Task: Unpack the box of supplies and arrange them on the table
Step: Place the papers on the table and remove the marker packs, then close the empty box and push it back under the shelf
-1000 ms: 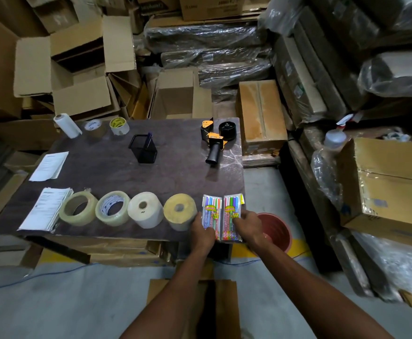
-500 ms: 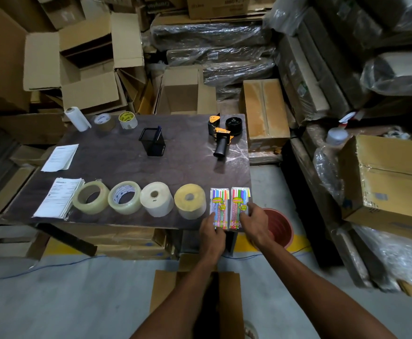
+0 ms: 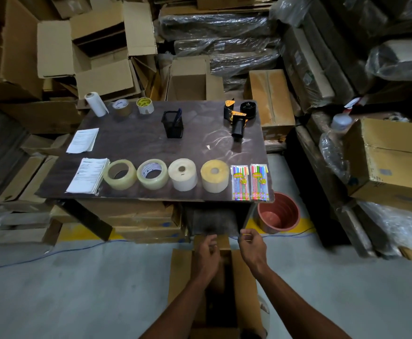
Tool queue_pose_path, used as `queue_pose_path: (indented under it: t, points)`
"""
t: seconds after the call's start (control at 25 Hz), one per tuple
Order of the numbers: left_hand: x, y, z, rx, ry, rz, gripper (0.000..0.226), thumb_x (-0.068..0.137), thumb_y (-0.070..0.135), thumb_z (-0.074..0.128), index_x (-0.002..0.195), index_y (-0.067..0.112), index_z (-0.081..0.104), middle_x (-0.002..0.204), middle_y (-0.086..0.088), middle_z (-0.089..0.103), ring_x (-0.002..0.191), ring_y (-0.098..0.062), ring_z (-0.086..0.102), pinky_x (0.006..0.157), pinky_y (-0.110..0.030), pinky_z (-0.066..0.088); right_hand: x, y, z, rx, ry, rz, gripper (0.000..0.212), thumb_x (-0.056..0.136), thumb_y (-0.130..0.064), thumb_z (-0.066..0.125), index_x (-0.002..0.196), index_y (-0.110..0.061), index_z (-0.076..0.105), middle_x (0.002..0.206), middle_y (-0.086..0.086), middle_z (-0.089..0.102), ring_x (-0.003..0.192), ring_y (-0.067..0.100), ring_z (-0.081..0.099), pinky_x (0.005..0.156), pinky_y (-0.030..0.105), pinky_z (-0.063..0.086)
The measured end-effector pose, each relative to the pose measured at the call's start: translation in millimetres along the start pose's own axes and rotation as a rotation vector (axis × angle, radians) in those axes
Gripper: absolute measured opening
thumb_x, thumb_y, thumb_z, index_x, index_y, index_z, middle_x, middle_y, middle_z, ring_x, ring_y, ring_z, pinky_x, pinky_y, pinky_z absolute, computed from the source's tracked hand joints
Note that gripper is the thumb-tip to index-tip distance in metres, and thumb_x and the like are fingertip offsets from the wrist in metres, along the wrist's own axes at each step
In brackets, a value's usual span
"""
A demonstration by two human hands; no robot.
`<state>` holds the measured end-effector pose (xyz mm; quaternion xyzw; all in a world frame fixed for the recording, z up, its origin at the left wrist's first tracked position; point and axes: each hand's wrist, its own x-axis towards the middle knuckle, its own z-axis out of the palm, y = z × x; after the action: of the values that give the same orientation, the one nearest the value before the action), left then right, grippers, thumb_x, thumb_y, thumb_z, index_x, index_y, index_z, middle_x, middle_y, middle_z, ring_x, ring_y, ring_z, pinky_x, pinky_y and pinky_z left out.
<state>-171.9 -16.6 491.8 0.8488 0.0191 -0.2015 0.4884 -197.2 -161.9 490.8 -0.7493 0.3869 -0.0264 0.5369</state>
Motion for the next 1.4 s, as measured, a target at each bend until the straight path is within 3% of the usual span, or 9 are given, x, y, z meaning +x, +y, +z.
queue_pose_path:
  t: [0.2, 0.4, 0.56, 0.8, 1.12, 1.28, 1.4]
  points:
    - [-34, -54, -34, 0.030, -0.034, -0.068, 0.038, 0.093, 0.005, 0.052, 0.126, 0.023, 0.059, 0.117, -0.001, 0.064, 0.100, -0.010, 0.060, 0.078, -0.020, 0.051, -45, 30, 32, -0.097, -0.018, 0.032, 0.012, 0.094, -0.019, 0.055, 0.097, -0.021, 0.067, 0.098, 0.004, 0.071, 0.093, 0.026, 0.064, 0.085, 0.040, 0.054]
    - [-57, -84, -63, 0.073, -0.062, -0.082, 0.036, 0.095, 0.007, 0.051, 0.128, 0.020, 0.059, 0.117, 0.001, 0.065, 0.098, -0.006, 0.059, 0.065, -0.004, 0.041, -83, 48, 48, -0.101, -0.046, 0.042, 0.007, 0.093, -0.019, 0.061, 0.097, -0.018, 0.067, 0.094, 0.002, 0.070, 0.090, 0.020, 0.064, 0.073, 0.027, 0.046]
    - [-71, -104, -75, 0.092, -0.086, -0.103, 0.035, 0.094, 0.010, 0.053, 0.128, 0.017, 0.061, 0.117, 0.001, 0.066, 0.100, -0.008, 0.059, 0.065, -0.003, 0.041, -105, 59, 57, -0.090, -0.090, 0.074, 0.008, 0.093, -0.021, 0.063, 0.099, -0.017, 0.068, 0.098, 0.000, 0.070, 0.094, 0.018, 0.064, 0.079, 0.027, 0.047]
    - [-89, -119, -78, 0.101, -0.109, -0.154, 0.033, 0.095, 0.011, 0.056, 0.126, 0.016, 0.061, 0.119, -0.003, 0.066, 0.103, -0.012, 0.059, 0.067, -0.007, 0.041, -122, 68, 57, -0.082, -0.147, 0.102, 0.013, 0.093, -0.014, 0.061, 0.104, -0.013, 0.069, 0.102, -0.002, 0.068, 0.098, 0.015, 0.061, 0.085, 0.028, 0.049]
    - [-100, -164, -68, 0.131, -0.110, -0.232, 0.029, 0.095, 0.012, 0.056, 0.123, 0.014, 0.063, 0.116, -0.009, 0.067, 0.103, -0.021, 0.062, 0.086, -0.027, 0.052, -121, 119, 66, -0.182, -0.285, 0.170, 0.016, 0.092, -0.016, 0.061, 0.105, -0.013, 0.071, 0.102, 0.000, 0.070, 0.095, 0.017, 0.063, 0.080, 0.027, 0.049]
    - [-99, -212, -47, 0.156, -0.100, -0.296, 0.029, 0.092, 0.006, 0.057, 0.119, 0.013, 0.065, 0.105, -0.005, 0.068, 0.100, -0.023, 0.065, 0.081, -0.021, 0.048, -115, 173, 77, -0.262, -0.343, 0.202, 0.019, 0.093, -0.014, 0.060, 0.109, -0.009, 0.069, 0.103, 0.004, 0.069, 0.090, 0.017, 0.062, 0.068, 0.022, 0.045]
    - [-93, -255, -14, 0.126, -0.134, -0.360, 0.032, 0.093, 0.006, 0.056, 0.123, 0.013, 0.063, 0.105, 0.000, 0.065, 0.094, -0.012, 0.059, 0.077, -0.014, 0.041, -101, 229, 92, -0.331, -0.399, 0.192, 0.021, 0.092, -0.011, 0.060, 0.111, -0.011, 0.068, 0.101, 0.001, 0.066, 0.092, 0.017, 0.061, 0.077, 0.024, 0.045]
